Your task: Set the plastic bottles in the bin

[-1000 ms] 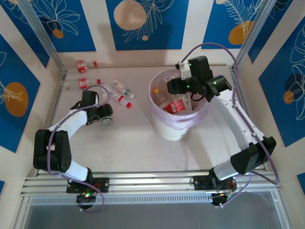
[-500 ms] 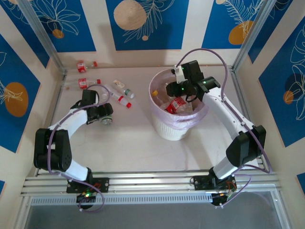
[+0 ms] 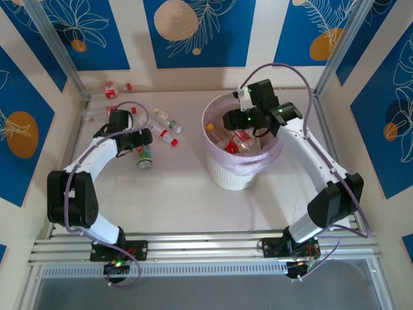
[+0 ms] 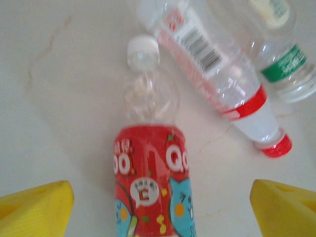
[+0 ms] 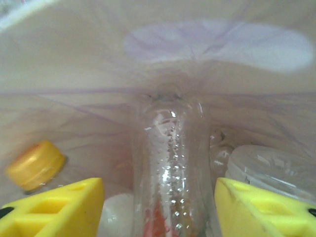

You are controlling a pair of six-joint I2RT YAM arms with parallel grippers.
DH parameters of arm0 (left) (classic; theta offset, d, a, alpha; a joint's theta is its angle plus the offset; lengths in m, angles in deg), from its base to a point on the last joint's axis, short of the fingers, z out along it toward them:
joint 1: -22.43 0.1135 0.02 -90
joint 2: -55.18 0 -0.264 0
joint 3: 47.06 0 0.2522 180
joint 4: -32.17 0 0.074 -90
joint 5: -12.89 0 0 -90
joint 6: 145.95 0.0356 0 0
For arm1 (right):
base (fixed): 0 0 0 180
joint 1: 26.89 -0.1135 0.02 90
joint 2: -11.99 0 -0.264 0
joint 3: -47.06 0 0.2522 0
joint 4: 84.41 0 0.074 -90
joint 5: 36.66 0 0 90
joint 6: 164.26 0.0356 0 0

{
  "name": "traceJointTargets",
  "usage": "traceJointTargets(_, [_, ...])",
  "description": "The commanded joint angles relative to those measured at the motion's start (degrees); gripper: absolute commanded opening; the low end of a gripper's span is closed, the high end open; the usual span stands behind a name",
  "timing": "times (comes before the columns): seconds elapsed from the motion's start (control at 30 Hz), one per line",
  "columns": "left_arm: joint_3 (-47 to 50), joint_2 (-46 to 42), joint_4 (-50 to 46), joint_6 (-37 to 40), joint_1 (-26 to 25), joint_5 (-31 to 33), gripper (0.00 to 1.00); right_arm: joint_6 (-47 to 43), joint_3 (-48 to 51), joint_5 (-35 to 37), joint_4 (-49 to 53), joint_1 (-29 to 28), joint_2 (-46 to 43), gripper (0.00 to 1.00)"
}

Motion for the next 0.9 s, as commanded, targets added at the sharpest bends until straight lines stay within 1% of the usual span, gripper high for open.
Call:
traceJointTargets(0.0, [-6.57, 2.53, -2.24, 4.07, 0.74, 4.02, 0.95, 0.92, -0.61, -2.63, -1.56, 0.39, -5.28, 0.72])
traceJointTargets(0.07, [-10.82, 5.24, -2.55, 4.72, 1.36, 4.64, 0.97, 2.17, 1.05, -3.75, -3.61, 0.75, -6.84, 0.77])
traceJointTargets(0.13, [-15.00, 8.36, -2.29, 4.65, 2.30, 4.99, 0.97, 2.90, 1.74, -4.27, -4.06, 0.94, -7.55, 0.79])
traceJointTargets(0.27, [-25.32, 16.67, -2.55, 6.63, 4.52, 4.21, 0.99, 3.08, 3.88, -5.22, -5.17, 1.35, -9.30, 0.80])
traceJointTargets(0.37, [-35.45, 24.69, -6.47, 8.54, 5.65, 5.28, 1.00, 3.31, 5.47, -5.35, -4.85, 1.86, -10.35, 0.80])
traceJointTargets(0.43, [-42.21, 29.22, -12.44, 6.75, 6.33, 3.40, 0.96, 3.68, 6.65, -5.10, -4.49, 2.20, -11.16, 0.80])
traceJointTargets(0.47, [-43.53, 30.37, -14.55, 5.69, 6.21, 2.25, 0.95, 3.86, 7.39, -4.83, -4.57, 2.45, -11.59, 0.80])
traceJointTargets(0.5, [-42.32, 30.29, -14.24, 5.15, 5.87, 1.47, 0.95, 4.03, 7.99, -4.59, -4.70, 2.63, -11.87, 0.80])
traceJointTargets(0.6, [-33.97, 26.73, -12.49, 4.09, 4.84, 1.19, 0.96, 4.71, 9.48, -4.43, -5.09, 3.54, -12.49, 0.80])
traceJointTargets(0.7, [-22.00, 19.82, -8.89, 1.38, 4.80, -1.77, 0.95, 4.77, 9.78, -5.17, -5.03, 4.26, -12.23, 0.80])
traceJointTargets(0.8, [-10.99, 11.64, -5.62, -1.40, 4.35, -8.30, 0.95, 4.64, 9.69, -5.32, -4.97, 4.45, -11.89, 0.80])
traceJointTargets(0.87, [-4.73, 6.99, -5.20, -2.10, 2.98, -8.50, 0.96, 5.14, 9.79, -5.48, -5.10, 4.53, -11.75, 0.80])
